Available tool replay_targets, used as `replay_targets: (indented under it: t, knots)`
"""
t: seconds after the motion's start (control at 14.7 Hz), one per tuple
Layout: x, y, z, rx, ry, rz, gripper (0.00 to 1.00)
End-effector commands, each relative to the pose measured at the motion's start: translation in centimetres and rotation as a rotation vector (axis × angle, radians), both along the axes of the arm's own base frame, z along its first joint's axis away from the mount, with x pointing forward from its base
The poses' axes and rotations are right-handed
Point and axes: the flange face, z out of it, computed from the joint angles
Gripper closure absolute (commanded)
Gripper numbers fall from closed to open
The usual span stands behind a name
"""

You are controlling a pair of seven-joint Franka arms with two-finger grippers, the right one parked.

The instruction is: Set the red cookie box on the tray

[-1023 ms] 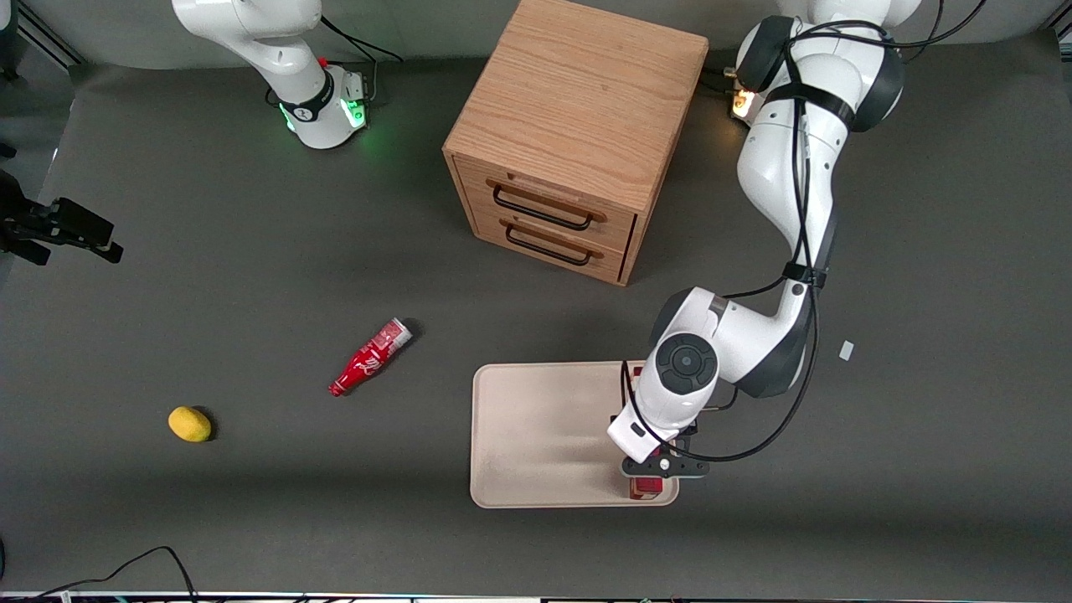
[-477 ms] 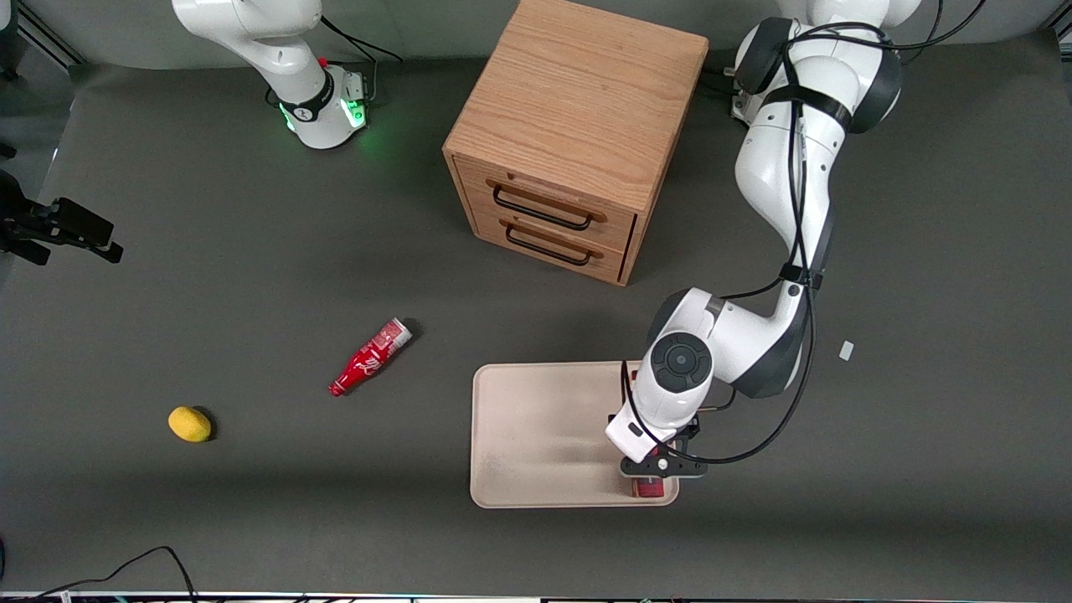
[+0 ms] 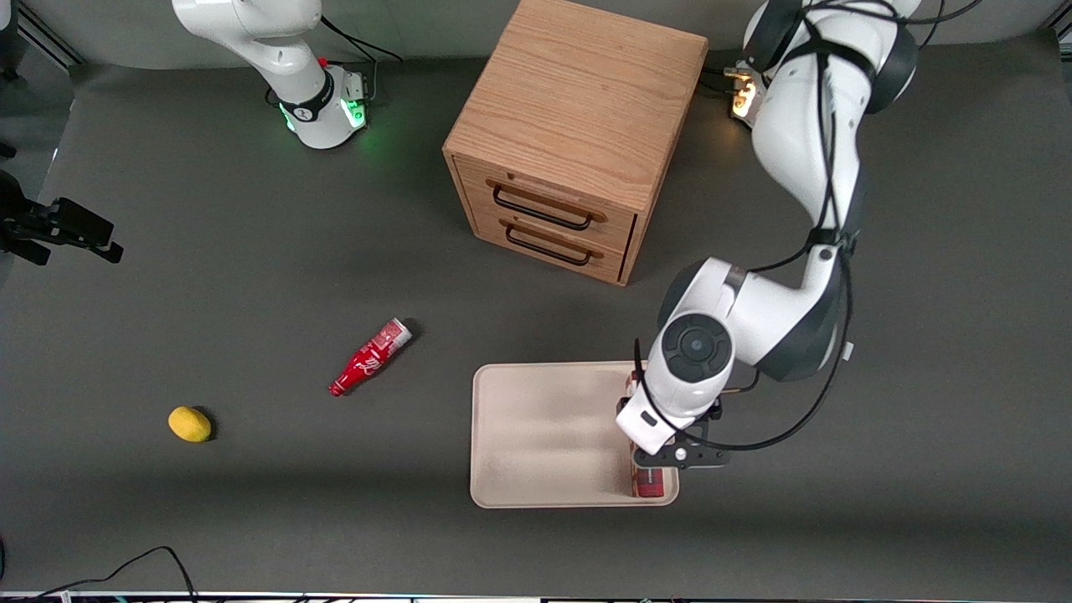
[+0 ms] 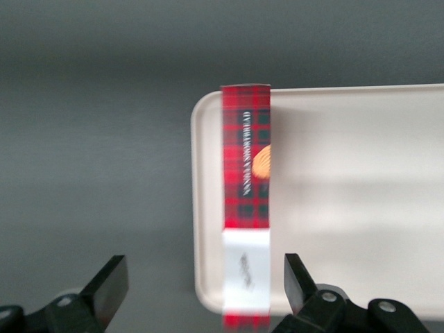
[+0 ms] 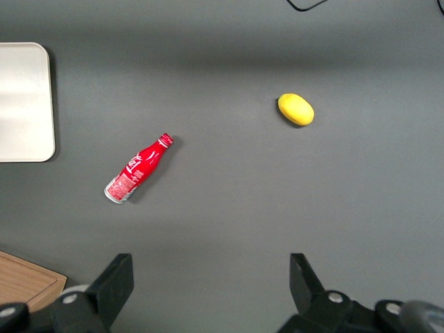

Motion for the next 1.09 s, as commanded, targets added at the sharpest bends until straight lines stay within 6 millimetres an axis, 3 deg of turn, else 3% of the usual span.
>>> replay_targets:
  t: [0.0,0.27,0.55,0.68,0.82,1.02]
  knots:
    - [-2.7,4.4,7.3,0.058,0.051,-0.083,0.0]
    - [-8.7,13.6,11.2,0.08,0.081,-0.157,0.0]
    - [-11.9,23.5,15.0,0.015,0.119,-0.173,0.0]
    - [-14.1,27.5,18.2,0.006,0.131,-0.168,0.0]
    - [-15.4,31.8,20.4,-0.003,0.142,-0.179,0.0]
    - [-15.5,37.2,23.0,-0.009,0.132,-0.257,0.0]
